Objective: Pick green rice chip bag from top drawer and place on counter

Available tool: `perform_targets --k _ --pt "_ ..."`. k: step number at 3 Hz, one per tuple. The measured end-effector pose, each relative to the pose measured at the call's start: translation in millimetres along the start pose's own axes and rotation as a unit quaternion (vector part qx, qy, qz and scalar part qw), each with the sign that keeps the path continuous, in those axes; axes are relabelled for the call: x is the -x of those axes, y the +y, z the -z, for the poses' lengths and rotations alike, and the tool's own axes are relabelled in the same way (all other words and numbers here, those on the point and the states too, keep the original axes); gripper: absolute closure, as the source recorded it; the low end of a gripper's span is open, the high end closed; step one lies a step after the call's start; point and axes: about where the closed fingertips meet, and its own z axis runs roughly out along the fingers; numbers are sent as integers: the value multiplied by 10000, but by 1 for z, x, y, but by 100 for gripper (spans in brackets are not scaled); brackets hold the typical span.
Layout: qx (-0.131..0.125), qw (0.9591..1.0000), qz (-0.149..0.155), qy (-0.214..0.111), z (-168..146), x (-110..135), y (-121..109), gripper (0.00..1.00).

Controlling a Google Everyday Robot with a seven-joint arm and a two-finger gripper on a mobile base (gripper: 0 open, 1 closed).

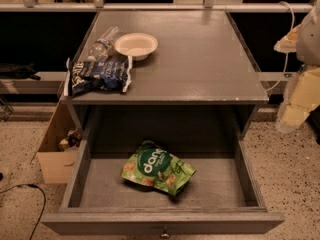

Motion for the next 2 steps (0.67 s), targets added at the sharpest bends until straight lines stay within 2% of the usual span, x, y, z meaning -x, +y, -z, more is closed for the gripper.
perform_targets --k 2 --pt "-14 9999 -60 -145 -8 10 -4 0"
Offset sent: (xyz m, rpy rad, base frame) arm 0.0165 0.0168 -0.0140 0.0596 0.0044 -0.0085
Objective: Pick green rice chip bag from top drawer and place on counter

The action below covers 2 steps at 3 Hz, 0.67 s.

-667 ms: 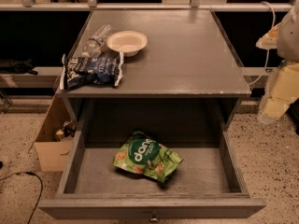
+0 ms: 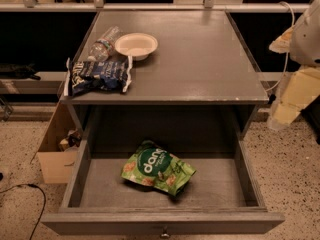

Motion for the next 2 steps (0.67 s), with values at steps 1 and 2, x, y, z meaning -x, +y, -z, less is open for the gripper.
perform_targets --k 1,2 --pt "486 9948 -430 -782 -62 22 11 0" --pt "986 9779 -884 -1620 -121 33 44 0"
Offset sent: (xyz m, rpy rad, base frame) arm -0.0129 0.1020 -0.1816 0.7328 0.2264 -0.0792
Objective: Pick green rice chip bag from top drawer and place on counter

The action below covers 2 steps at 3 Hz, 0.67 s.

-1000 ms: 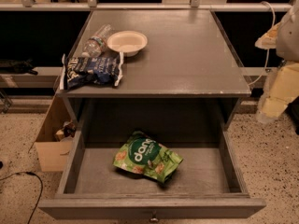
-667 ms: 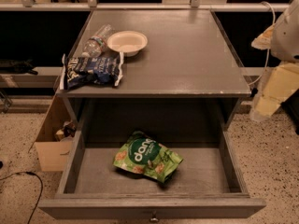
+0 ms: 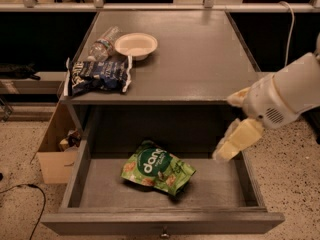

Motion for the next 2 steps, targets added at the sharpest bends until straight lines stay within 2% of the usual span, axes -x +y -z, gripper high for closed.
perform_targets --k 1,2 --pt "395 9976 -189 -529 -45 -1 22 0" --pt "447 9970 -205 -603 -50 2 26 0"
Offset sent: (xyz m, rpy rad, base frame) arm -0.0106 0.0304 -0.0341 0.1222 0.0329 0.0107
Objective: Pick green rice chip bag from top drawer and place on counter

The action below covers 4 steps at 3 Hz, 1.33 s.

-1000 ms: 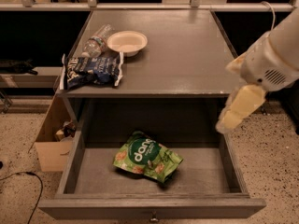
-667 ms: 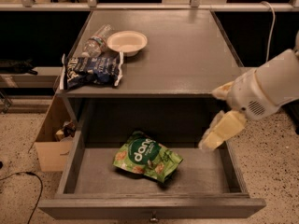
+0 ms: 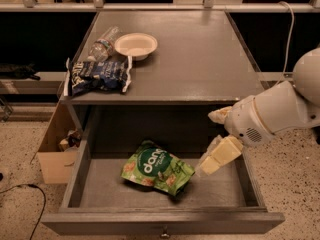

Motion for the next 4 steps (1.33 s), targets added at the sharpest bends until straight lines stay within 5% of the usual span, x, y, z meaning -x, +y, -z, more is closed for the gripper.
perform_targets --k 2,4 --pt "-198 9984 -191 498 -35 -32 -27 0" --pt "-868 9927 -633 541 -56 -77 -38 0"
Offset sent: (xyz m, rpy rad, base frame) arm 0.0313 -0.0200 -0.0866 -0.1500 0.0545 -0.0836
